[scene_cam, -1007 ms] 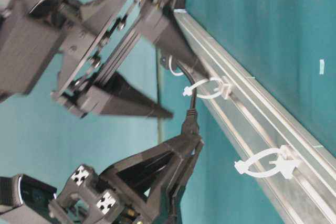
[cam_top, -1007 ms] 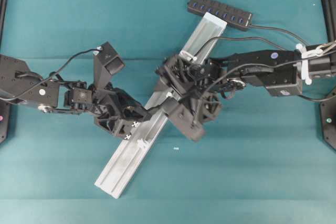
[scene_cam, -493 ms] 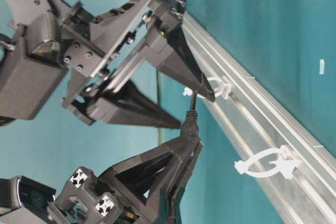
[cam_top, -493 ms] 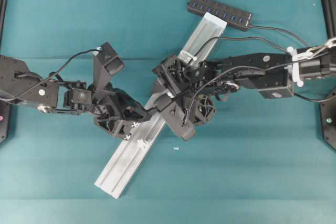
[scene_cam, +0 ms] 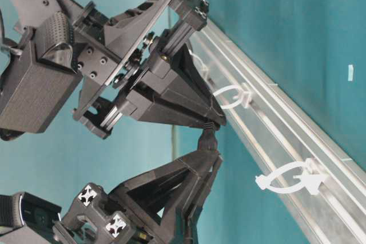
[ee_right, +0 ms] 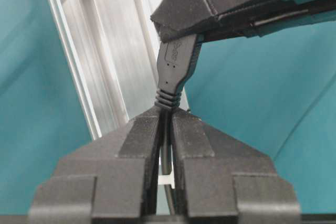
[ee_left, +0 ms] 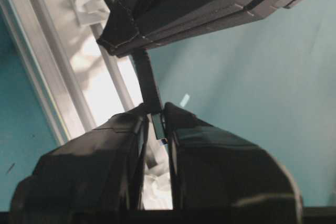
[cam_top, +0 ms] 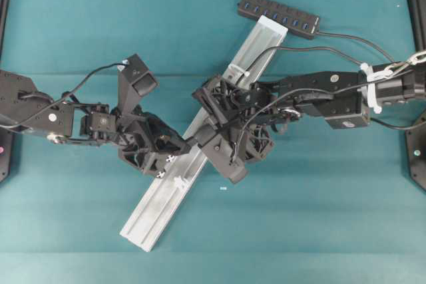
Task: Pass the USB cable through three rings with both arms.
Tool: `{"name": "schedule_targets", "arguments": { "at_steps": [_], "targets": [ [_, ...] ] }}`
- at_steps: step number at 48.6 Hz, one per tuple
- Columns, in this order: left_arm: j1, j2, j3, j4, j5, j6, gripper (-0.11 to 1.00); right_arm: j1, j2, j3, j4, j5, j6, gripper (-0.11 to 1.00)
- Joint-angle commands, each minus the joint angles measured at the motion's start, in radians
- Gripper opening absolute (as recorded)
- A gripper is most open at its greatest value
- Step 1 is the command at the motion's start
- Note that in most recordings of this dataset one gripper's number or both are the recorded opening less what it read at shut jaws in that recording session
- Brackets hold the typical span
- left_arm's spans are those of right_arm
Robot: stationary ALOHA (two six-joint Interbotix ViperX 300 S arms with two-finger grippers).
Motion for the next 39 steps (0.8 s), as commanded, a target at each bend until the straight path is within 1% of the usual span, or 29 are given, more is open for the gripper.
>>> {"name": "schedule_targets", "arguments": {
  "at_steps": [1,20,21,24,29,31,34,37,39],
  "targets": [
    [-0.005,-0.02,-0.011,0.003,-0.006,0.005,0.11,0.0,0.0,-0.021,0.003,-0.006,0.011,0.06],
    [-0.005,-0.021,0.003,0.003,-0.006,0.003,0.11,-0.003,0.002,-0.023,-0.003,0.026,0.006,0.06],
    [-0.005,-0.021,0.002,0.003,-0.006,0.002,0.12,-0.003,0.002,-0.023,-0.003,0.029,0.006,0.06],
    [-0.005,-0.021,0.002,0.003,-0.006,0.002,0.24,-0.003,0.002,-0.023,-0.005,0.032,0.006,0.06],
    [-0.006,-0.021,0.0,0.003,-0.006,0.003,0.56,-0.003,0.002,-0.023,-0.011,0.038,0.003,0.06],
    [-0.009,-0.028,-0.002,0.003,-0.011,0.015,0.68,-0.002,0.002,-0.023,-0.017,0.041,0.0,0.06],
    [-0.017,-0.044,0.0,0.008,-0.009,0.028,0.84,0.002,0.005,-0.028,-0.037,0.052,-0.006,0.06],
    [-0.018,-0.069,0.006,0.008,-0.005,0.041,0.95,0.002,0.009,-0.034,-0.063,0.074,-0.015,0.06],
    [-0.018,-0.089,0.015,0.008,-0.002,0.048,0.98,0.003,0.014,-0.037,-0.077,0.087,-0.021,0.06]
  ]
}}
